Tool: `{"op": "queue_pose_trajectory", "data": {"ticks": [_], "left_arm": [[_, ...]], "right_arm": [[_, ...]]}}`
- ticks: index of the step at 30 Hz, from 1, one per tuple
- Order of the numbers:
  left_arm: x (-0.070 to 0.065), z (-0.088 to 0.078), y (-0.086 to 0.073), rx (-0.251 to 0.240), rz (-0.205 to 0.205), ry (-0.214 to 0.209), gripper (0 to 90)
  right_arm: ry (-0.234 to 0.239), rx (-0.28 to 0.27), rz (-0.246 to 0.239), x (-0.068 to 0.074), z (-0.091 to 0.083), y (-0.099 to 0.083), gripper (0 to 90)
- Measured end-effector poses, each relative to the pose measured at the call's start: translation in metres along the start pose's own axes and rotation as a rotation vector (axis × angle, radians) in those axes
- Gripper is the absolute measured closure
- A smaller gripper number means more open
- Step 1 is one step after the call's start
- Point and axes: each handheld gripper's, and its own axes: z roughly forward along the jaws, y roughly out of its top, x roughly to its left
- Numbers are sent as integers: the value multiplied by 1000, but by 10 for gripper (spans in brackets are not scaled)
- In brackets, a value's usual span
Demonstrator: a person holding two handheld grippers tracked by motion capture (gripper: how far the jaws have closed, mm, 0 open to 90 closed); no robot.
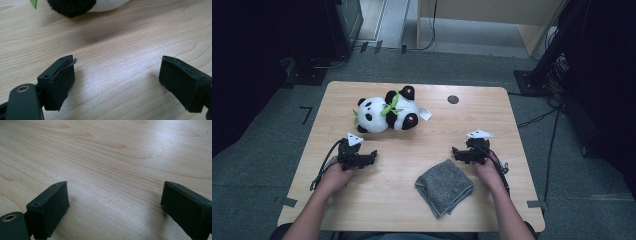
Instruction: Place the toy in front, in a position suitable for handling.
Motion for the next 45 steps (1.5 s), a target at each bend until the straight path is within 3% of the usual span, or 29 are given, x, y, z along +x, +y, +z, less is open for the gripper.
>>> {"op": "queue_pose_trajectory", "data": {"ticks": [15,20,26,29,31,36,39,42,44,45], "left_arm": [[-2,0,0,1,-9,13,134],[-1,1,1,1,-11,13,132],[-1,3,3,5,-74,77,122],[-1,2,3,6,-73,76,120],[-1,3,3,4,-61,64,120],[1,3,11,60,-29,27,141],[4,0,13,74,-12,-31,168],[9,-4,15,65,10,-73,262],[13,-6,18,61,9,-69,280],[17,-9,21,43,-7,-98,300]], "right_arm": [[-2,0,3,0,1,0,71],[-33,6,31,2,0,-1,41],[-66,16,59,3,0,-1,5],[-71,21,65,4,2,0,0],[-72,19,66,4,2,0,0],[-65,20,59,5,2,0,0],[-54,20,48,4,2,0,0],[-32,11,29,3,1,0,34],[-25,7,25,3,1,0,46],[-27,5,23,3,1,1,47]]}}
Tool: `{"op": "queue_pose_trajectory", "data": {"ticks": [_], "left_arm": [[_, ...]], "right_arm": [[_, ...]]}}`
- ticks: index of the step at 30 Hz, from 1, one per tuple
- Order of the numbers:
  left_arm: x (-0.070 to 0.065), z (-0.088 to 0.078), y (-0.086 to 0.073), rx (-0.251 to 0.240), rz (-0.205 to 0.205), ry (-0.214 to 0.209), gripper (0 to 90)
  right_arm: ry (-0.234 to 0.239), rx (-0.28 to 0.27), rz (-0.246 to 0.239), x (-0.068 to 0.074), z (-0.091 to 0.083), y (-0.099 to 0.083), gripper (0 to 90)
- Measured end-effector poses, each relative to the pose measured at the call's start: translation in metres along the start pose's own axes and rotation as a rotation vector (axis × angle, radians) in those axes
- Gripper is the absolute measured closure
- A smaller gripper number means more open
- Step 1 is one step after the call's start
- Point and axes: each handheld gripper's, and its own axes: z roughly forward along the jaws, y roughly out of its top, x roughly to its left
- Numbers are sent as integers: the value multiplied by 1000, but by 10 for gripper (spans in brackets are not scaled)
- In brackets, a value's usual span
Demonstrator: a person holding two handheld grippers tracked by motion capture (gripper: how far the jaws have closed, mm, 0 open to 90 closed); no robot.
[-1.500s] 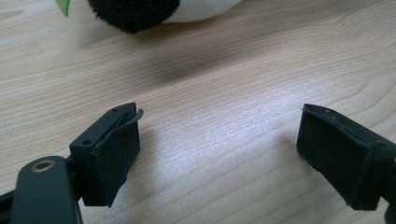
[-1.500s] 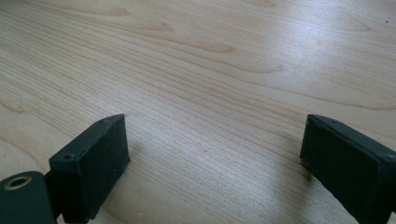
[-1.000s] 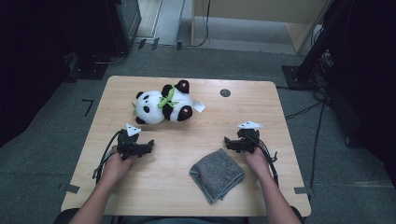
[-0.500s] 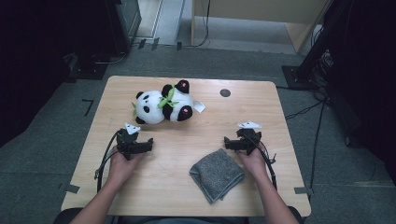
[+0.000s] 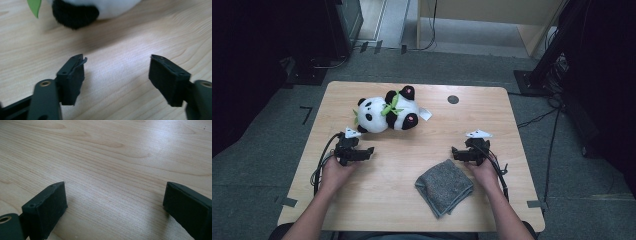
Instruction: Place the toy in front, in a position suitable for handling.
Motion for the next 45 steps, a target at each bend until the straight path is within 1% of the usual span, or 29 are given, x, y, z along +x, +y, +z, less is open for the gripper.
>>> {"op": "queue_pose_trajectory", "data": {"ticks": [1,2,3,4,5,6,8,9,10,11,12,13,14,15,17,18,19,20,21,23,24,25,29,31,34,39,43,44,45], "left_arm": [[2,-2,2,-7,-2,-11,300],[2,-2,2,-7,-2,-11,303],[3,-4,5,-14,-1,-24,303],[3,-7,11,-25,23,-39,307],[2,-9,14,-27,28,-37,306],[3,-10,16,-36,26,-49,306],[4,-11,18,-40,19,-58,302],[5,-14,23,-49,2,-92,300],[5,-16,25,-52,1,-97,301],[5,-16,25,-52,1,-97,301],[5,-20,30,-57,21,-86,302],[5,-22,33,-58,27,-85,307],[5,-22,33,-58,27,-85,310],[5,-26,39,-68,30,-88,313],[6,-28,46,-75,32,-95,320],[6,-28,46,-75,32,-95,321],[6,-29,50,-80,30,-99,323],[5,-29,59,-84,35,-101,325],[5,-29,59,-84,35,-101,328],[2,-30,67,-88,47,-106,331],[-1,-30,76,-90,60,-112,331],[-1,-30,76,-90,60,-112,331],[-6,-27,97,-109,67,-141,334],[-7,-26,100,-109,67,-141,338],[-9,-19,113,-96,75,-146,340],[-13,-14,123,-105,92,-146,350],[-13,-7,131,-99,88,-152,359],[-14,-4,134,-109,83,-155,366],[-14,-4,134,-109,83,-155,371]], "right_arm": [[0,0,0,0,0,0,48],[0,0,0,0,0,0,48],[0,0,0,0,0,0,49],[4,-4,-4,0,0,0,69],[10,-8,-13,0,-1,-1,84],[14,-10,-13,0,-1,-1,89],[14,-10,-13,0,-1,-1,89],[12,-10,-12,1,-1,-1,89],[11,-9,-12,1,-1,-1,89],[10,-10,-14,0,-1,0,89],[8,-10,-13,0,-1,0,89],[7,-9,-11,0,-1,0,88],[5,-9,-10,0,0,0,88],[3,-9,-8,0,0,0,88],[-2,-9,-2,0,0,1,89],[-3,-9,-1,0,0,1,89],[-3,-9,-1,0,0,1,90],[-4,-9,0,0,0,1,91],[-4,-9,0,0,0,1,91],[-5,-8,3,0,0,1,91],[-3,-9,3,0,0,1,104],[-2,-13,1,0,0,1,114],[2,-20,-5,0,-1,0,135],[2,-20,-4,0,-1,0,135],[3,-21,-5,0,-1,0,137],[3,-23,-8,0,-2,-1,149],[5,-22,-4,1,-3,-2,154],[5,-22,-5,1,-4,-2,155],[5,-22,-5,1,-4,-2,155]]}}
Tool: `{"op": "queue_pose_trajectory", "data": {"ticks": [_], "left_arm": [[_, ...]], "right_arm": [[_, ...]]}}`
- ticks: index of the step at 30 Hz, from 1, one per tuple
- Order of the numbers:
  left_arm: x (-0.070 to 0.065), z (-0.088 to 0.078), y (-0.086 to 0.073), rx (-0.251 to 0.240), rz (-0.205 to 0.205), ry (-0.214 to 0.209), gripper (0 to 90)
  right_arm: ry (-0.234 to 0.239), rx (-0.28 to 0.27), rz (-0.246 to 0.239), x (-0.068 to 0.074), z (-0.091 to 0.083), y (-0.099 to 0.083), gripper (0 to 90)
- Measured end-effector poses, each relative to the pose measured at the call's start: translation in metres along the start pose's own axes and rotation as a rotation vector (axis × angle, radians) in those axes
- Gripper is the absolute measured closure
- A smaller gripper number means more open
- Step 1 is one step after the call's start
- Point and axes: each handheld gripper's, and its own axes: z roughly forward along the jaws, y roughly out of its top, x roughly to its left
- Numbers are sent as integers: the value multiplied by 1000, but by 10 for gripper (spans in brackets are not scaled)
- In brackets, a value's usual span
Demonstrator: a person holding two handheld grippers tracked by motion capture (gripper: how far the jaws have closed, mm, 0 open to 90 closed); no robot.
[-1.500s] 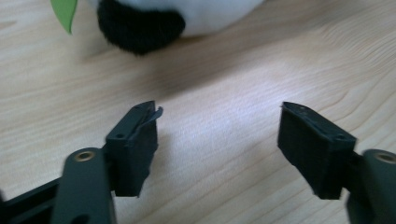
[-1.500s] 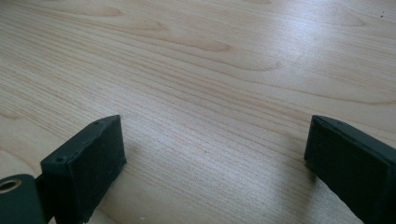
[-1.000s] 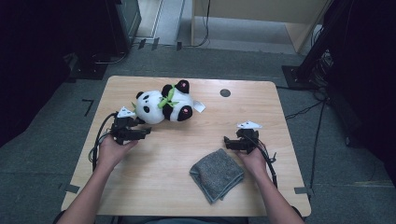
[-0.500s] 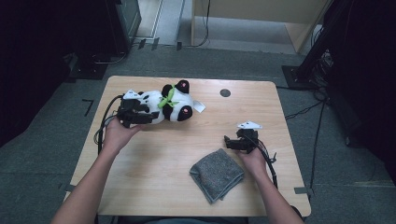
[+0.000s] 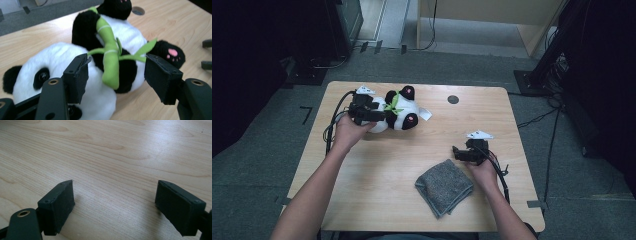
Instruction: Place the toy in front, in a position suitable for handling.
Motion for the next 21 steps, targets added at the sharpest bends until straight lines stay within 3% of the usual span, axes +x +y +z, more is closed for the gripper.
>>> {"op": "queue_pose_trajectory", "data": {"ticks": [6,12,18,19,21], "left_arm": [[-2,14,9,25,30,16,373],[1,26,6,40,4,7,369],[-4,37,4,53,35,29,392],[-7,41,3,56,56,56,395],[-9,42,3,56,64,69,408]], "right_arm": [[-5,-4,3,-1,-1,0,173],[-8,0,9,-3,-3,-1,236],[-7,-2,9,-3,-4,-2,245],[-7,-4,10,-3,-4,-2,246],[-7,-5,10,-3,-4,-2,247]]}}
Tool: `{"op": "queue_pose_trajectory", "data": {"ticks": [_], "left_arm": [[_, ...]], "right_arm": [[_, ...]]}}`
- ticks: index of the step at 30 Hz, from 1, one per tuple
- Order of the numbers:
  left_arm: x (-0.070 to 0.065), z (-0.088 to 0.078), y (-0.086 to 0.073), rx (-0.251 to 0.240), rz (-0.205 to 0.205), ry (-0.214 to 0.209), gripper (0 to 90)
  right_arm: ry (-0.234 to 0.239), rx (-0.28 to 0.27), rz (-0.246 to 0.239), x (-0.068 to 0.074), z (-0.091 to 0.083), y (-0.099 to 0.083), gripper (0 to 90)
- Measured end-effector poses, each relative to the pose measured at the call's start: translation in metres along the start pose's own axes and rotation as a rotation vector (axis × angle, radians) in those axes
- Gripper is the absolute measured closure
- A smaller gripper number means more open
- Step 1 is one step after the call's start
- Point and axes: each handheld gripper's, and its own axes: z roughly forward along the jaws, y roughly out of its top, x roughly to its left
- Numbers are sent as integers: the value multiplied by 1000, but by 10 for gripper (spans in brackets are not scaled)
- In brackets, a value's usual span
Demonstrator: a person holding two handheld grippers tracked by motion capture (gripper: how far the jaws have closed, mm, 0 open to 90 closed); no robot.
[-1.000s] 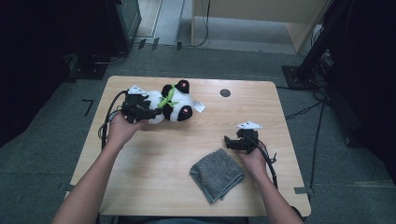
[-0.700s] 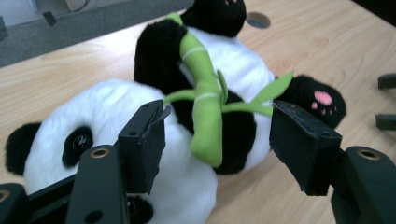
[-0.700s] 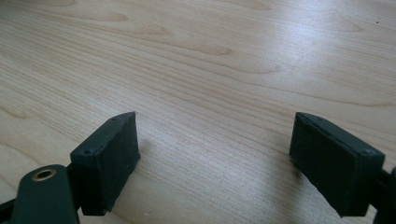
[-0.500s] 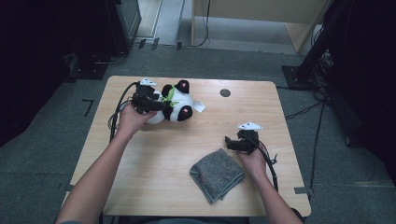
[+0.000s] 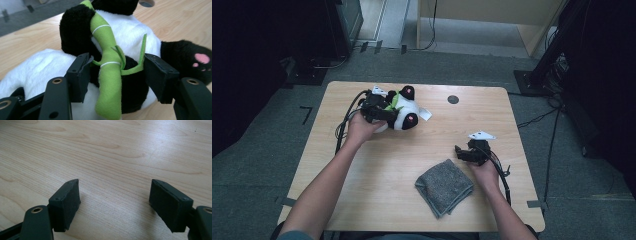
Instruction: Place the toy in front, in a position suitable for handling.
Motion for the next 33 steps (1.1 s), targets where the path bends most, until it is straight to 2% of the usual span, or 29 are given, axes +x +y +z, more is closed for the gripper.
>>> {"op": "queue_pose_trajectory", "data": {"ticks": [4,5,8,10,12,16,21,28,33], "left_arm": [[-4,4,0,8,-3,17,462],[-4,4,0,10,-7,14,512],[-6,5,0,17,-16,5,550],[-6,4,0,26,-29,-6,611],[-5,3,0,34,-40,-20,629],[-6,2,2,41,-48,-16,685],[-7,-4,4,42,-57,-6,707],[-10,-20,7,48,-81,-20,705],[-17,-32,0,38,-78,-18,705]], "right_arm": [[12,-1,-15,0,-1,0,296],[22,-1,-24,1,-2,0,327],[25,4,-28,1,-2,0,344],[27,6,-30,0,-3,1,364],[31,11,-33,-1,-4,1,388],[35,27,-38,-1,-4,3,399],[38,33,-38,-1,-5,3,397],[46,38,-42,0,-5,4,417],[58,40,-40,3,-8,5,422]]}}
